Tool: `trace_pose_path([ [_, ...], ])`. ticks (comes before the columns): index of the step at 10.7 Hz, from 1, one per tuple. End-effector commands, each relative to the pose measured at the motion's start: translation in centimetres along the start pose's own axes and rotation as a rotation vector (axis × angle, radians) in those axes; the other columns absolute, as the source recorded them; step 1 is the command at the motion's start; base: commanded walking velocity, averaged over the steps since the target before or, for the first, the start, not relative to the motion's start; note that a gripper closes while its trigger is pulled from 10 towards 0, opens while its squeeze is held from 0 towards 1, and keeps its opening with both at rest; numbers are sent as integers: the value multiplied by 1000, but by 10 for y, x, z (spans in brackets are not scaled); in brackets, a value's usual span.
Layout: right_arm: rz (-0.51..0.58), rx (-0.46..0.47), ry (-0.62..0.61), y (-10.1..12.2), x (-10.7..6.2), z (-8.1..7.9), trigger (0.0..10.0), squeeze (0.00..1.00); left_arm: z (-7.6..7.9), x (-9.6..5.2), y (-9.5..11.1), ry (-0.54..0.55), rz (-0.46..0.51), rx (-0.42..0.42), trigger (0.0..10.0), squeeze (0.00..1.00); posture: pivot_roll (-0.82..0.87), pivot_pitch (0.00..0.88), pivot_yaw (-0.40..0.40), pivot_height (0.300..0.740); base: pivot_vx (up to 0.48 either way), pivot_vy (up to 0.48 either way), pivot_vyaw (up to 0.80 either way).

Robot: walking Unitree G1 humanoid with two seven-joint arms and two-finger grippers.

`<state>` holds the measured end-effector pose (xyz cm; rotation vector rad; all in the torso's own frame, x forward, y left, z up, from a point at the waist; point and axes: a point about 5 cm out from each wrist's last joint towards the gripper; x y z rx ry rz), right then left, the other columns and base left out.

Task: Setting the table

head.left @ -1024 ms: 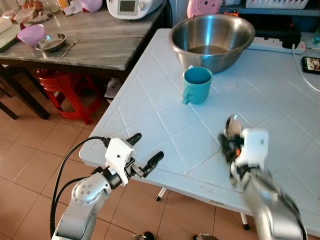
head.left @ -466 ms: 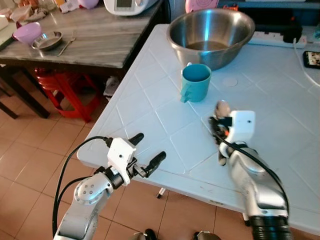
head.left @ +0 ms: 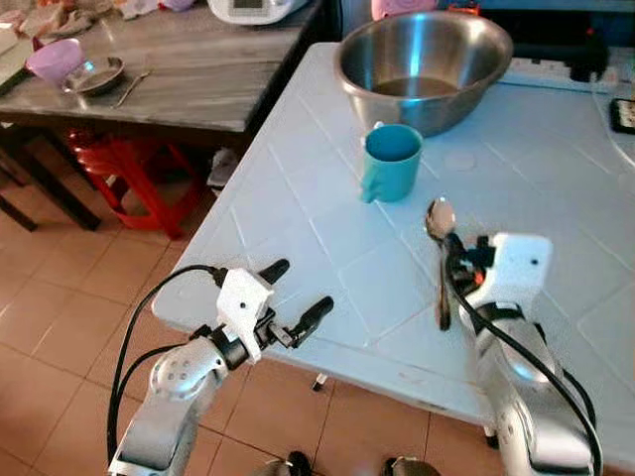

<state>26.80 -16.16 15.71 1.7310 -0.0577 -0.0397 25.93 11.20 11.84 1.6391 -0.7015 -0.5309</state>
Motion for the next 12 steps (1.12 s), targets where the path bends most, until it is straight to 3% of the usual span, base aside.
trace_pose_path([
  [1,-6,-2,1,0,-5,-3,10000,0,0,-2,-3,-12,-17,4,10000,0,-177,190,160,740,0,0,0],
  [3,-42,13,-20,-4,2,0,10000,0,3,3,-2,-41,-9,7,10000,0,-175,189,161,740,0,0,0],
  [7,-56,20,10,-3,21,-14,10000,0,5,6,0,-40,5,-3,10000,0,-159,182,152,740,0,0,0],
  [12,-181,36,60,-19,25,-37,10000,0,7,4,-2,-39,0,-12,10000,0,-154,184,148,740,0,0,0],
])
Point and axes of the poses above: a point about 5 cm out from each wrist's last joint towards the gripper, its own x axis pointing out of the wrist towards the gripper, its own y axis along the axis of the wrist's last joint, z = x × y, and after that the axes turned 7 degrees about x, right-handed
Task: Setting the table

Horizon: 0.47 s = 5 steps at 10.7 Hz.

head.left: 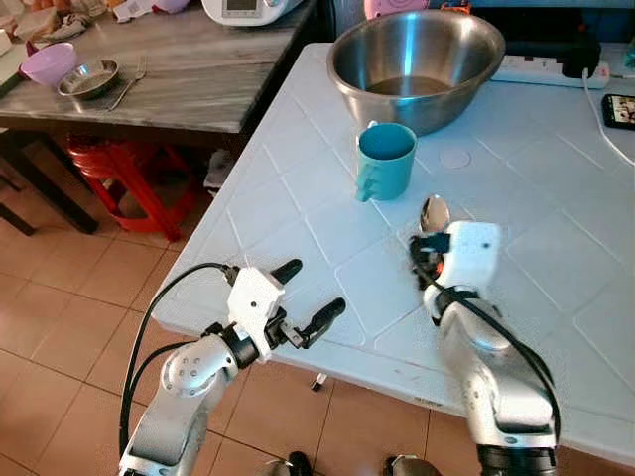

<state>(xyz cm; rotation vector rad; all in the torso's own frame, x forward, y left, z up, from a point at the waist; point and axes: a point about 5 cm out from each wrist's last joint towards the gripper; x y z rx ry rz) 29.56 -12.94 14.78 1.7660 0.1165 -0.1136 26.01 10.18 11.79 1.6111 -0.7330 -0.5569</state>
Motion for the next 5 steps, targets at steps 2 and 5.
trace_pose_path([
  [2,-91,-10,-61,-17,-6,5,10000,0,0,-5,-3,7,-17,3,10000,0,-150,185,145,740,0,0,0],
  [5,-78,-4,-102,-16,-12,13,10000,0,0,-5,-3,10,-17,-2,10000,0,-158,192,146,740,0,0,0],
])
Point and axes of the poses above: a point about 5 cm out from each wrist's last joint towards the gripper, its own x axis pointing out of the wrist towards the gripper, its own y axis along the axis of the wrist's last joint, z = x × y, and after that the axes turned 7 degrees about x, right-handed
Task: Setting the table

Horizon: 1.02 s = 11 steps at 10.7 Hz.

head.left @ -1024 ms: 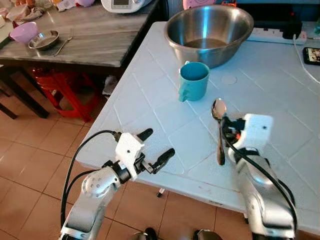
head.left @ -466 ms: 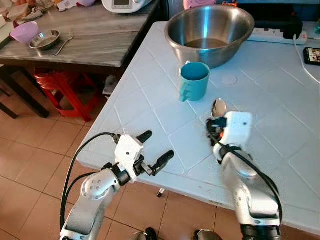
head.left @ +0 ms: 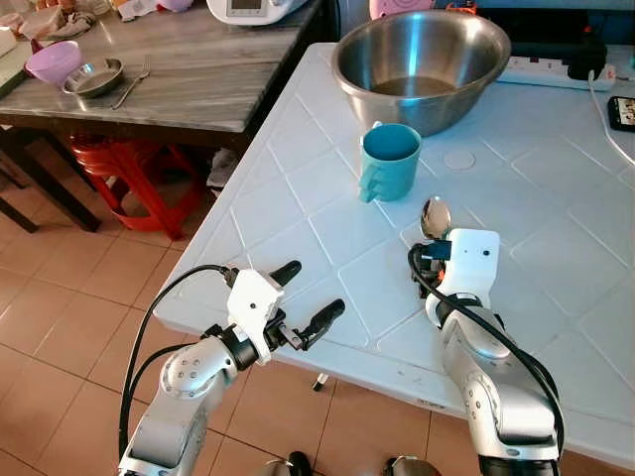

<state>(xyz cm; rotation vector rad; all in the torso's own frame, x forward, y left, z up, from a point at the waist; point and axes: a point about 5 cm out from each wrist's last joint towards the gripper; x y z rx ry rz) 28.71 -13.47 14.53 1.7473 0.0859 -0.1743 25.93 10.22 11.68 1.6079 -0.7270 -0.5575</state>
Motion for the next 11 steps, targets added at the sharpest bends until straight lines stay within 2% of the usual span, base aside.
trace_pose_path([
  [1,-81,5,-68,-15,-3,11,10000,0,-1,-3,-3,3,-14,1,10000,0,-160,193,148,740,0,0,0],
  [2,-86,-3,-85,-15,-1,16,10000,0,0,-3,-3,-2,-13,2,10000,0,-165,193,153,740,0,0,0],
  [3,-81,-11,-97,-12,3,20,706,0,0,-3,-2,-4,-11,1,10000,0,-167,193,153,740,0,0,0],
  [4,-75,-23,-109,-9,6,23,0,0,-1,-2,-2,-5,-9,5,10000,0,-167,194,150,740,0,0,0],
  [7,-103,-62,-154,-9,10,33,0,0,-6,-2,1,0,-6,22,10000,0,-167,196,144,740,0,0,0],
  [11,-151,-44,-198,-19,6,43,0,0,-3,-3,2,-37,0,12,10000,0,-166,196,151,740,0,0,0],
])
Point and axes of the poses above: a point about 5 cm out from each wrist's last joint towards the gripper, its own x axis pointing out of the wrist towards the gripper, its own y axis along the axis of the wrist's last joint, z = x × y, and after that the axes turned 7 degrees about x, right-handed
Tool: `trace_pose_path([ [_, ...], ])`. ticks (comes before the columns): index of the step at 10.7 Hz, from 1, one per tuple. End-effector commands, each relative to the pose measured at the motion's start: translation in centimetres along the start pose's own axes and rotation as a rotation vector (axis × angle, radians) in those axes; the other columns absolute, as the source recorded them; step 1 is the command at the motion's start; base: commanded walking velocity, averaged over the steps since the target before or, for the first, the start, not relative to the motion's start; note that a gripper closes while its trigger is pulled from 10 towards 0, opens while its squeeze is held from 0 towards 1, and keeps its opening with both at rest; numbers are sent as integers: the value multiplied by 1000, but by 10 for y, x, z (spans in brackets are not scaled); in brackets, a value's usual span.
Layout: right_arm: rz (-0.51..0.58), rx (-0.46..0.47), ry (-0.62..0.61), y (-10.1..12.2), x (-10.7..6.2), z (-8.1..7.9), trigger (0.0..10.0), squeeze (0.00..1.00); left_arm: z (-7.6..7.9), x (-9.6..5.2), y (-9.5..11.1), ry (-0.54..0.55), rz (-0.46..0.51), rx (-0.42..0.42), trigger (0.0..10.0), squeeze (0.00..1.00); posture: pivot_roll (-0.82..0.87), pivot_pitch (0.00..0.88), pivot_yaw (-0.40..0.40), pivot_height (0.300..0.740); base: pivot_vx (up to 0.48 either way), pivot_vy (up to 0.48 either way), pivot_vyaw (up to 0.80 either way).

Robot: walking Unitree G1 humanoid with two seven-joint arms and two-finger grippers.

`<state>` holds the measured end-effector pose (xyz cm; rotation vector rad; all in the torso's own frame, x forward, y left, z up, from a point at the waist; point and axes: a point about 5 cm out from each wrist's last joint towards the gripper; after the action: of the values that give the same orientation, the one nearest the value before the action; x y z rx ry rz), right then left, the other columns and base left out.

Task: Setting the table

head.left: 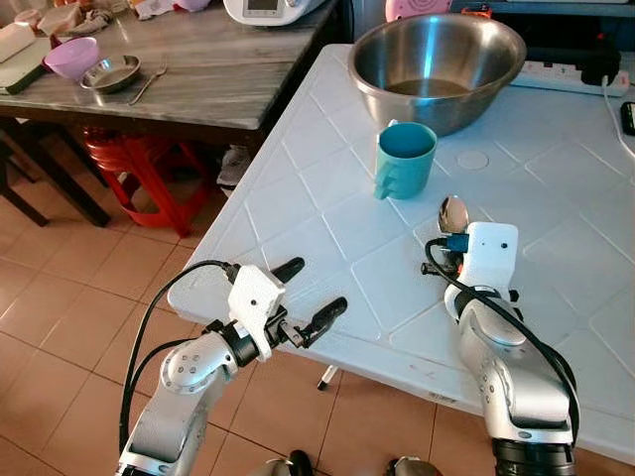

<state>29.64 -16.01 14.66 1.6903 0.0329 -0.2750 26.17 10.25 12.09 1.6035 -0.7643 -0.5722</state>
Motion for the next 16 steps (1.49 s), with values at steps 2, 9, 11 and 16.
trace_pose_path([
  [2,-137,3,-104,-29,0,22,0,0,-3,-6,-5,-17,-38,15,10000,0,-164,195,155,740,0,0,0],
  [9,-1,90,-24,-3,3,4,0,0,-4,-7,-10,-17,-65,50,10000,0,-155,187,156,740,0,0,0],
  [11,222,99,78,30,-8,-12,0,0,-14,-5,-5,53,-40,69,10000,0,-153,183,155,740,0,0,0],
  [16,467,-124,150,42,-35,-16,0,0,-30,-8,-2,247,-7,77,10000,0,-150,166,150,740,0,0,0],
])
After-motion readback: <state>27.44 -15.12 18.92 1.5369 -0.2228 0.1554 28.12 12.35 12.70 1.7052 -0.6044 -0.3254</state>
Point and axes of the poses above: a point about 5 cm out from each wrist's last joint towards the gripper, its own x axis pointing out of the wrist towards the gripper, its own y axis along the axis of the wrist's last joint, z = x × y, and after that the axes turned 7 degrees about x, right-handed
